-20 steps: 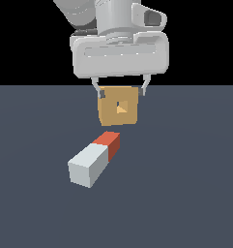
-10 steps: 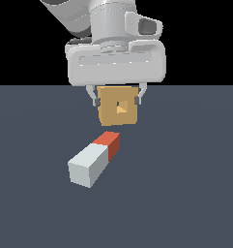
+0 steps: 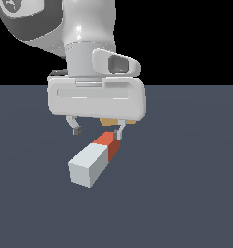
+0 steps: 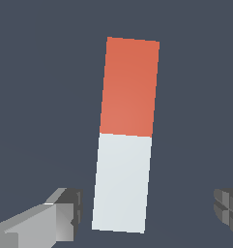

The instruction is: Insert the peg into the horizontal hole in a box.

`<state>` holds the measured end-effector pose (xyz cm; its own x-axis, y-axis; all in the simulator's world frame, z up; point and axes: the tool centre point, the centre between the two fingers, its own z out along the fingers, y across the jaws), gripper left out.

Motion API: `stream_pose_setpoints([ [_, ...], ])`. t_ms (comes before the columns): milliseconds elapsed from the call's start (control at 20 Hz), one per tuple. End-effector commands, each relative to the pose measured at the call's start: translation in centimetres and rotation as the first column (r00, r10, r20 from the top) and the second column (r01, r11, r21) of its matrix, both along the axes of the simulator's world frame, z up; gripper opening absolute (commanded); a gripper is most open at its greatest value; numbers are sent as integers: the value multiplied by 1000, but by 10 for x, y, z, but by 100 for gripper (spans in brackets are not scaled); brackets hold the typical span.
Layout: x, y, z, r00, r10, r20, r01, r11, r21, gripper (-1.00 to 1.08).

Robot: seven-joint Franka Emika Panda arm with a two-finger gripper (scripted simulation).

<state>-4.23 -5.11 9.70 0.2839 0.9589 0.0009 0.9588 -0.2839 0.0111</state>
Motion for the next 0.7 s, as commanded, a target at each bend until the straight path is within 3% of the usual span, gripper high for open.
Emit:
stream_pose_setpoints([
  [0, -10, -6, -12, 999, -45, -5, 45, 999, 0, 100],
  [650, -18, -10, -24, 997, -82, -12, 82, 997, 2, 100],
])
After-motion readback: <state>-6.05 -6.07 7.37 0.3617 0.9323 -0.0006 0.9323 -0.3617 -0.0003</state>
